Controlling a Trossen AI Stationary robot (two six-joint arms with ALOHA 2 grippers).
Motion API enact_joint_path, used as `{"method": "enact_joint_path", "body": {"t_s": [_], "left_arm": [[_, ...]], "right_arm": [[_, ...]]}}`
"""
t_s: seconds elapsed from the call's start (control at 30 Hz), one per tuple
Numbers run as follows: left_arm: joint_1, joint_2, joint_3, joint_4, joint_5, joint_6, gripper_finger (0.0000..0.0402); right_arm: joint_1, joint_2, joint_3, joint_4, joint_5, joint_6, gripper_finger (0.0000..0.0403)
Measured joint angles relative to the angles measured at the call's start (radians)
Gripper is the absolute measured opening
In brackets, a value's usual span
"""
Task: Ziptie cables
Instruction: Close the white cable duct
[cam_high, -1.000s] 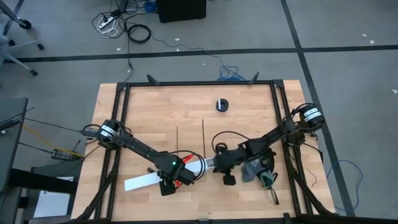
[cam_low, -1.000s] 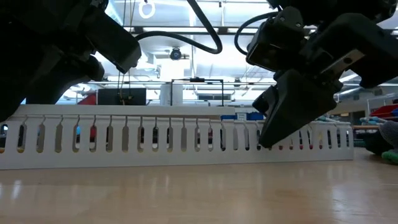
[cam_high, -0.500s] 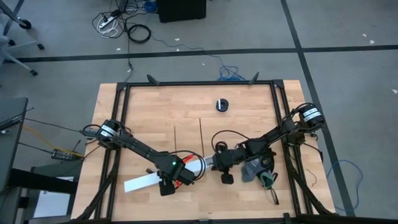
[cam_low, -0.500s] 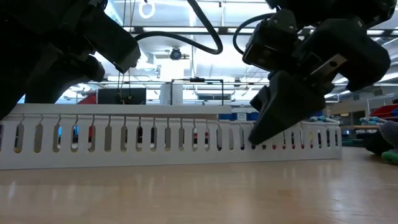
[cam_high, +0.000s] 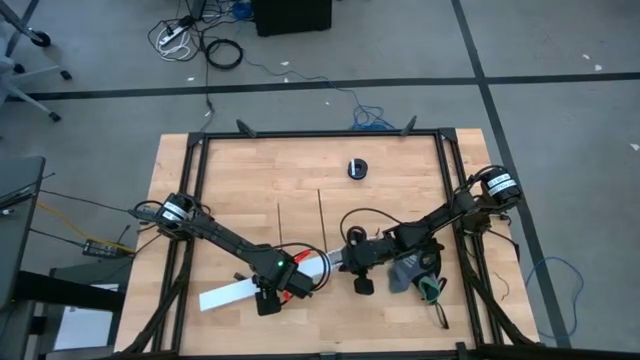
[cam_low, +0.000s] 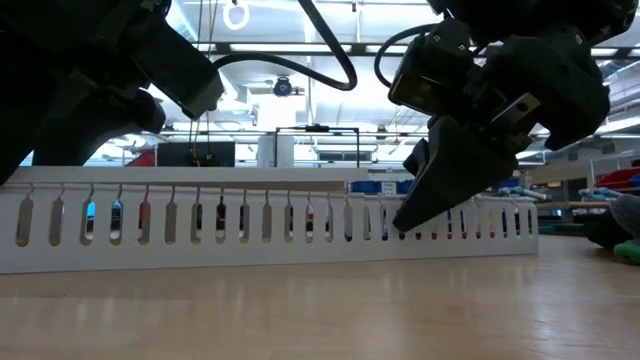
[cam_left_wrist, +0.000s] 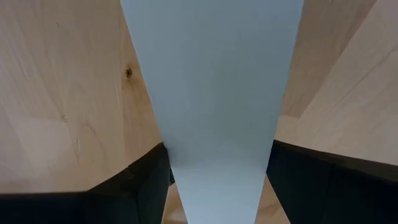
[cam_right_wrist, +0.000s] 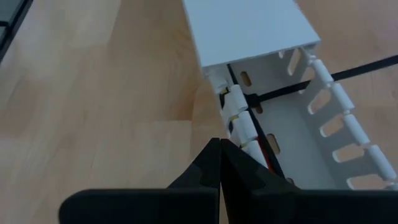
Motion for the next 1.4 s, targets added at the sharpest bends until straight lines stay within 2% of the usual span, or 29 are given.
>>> {"method": "enact_joint_path", "body": {"t_s": [0.17, 0.4, 0.7, 0.87, 1.13, 1.23, 1.37, 1.4], "left_arm": [[0.0, 0.001, 0.0, 0.0, -0.001, -0.008, 0.0225], [-0.003, 0.001, 0.0, 0.002, -0.007, -0.013, 0.0225], [-0.004, 0.002, -0.001, 0.001, -0.015, -0.017, 0.0225], [-0.004, 0.002, -0.001, 0.001, -0.019, -0.018, 0.0225], [-0.006, 0.002, -0.001, 0.0, -0.029, -0.02, 0.0225], [-0.009, 0.002, -0.001, 0.0, -0.038, -0.017, 0.0224], [-0.009, 0.002, -0.001, -0.001, -0.04, -0.016, 0.0224], [-0.009, 0.002, -0.001, -0.001, -0.04, -0.016, 0.0224]], "right_arm": [[-0.001, 0.0, -0.001, 0.014, 0.005, 0.004, 0.0], [0.003, 0.001, -0.001, 0.116, -0.064, -0.024, 0.0], [0.002, -0.027, -0.001, 0.118, -0.045, -0.068, 0.0], [0.004, -0.104, 0.0, 0.052, 0.043, -0.086, 0.0], [-0.014, -0.096, 0.0, 0.066, 0.009, -0.085, 0.0], [0.006, -0.097, 0.0, 0.072, -0.073, -0.083, 0.0], [0.051, -0.091, 0.0, 0.073, -0.279, -0.057, 0.0], [0.064, -0.082, 0.001, 0.068, -0.302, -0.05, 0.0]]}}
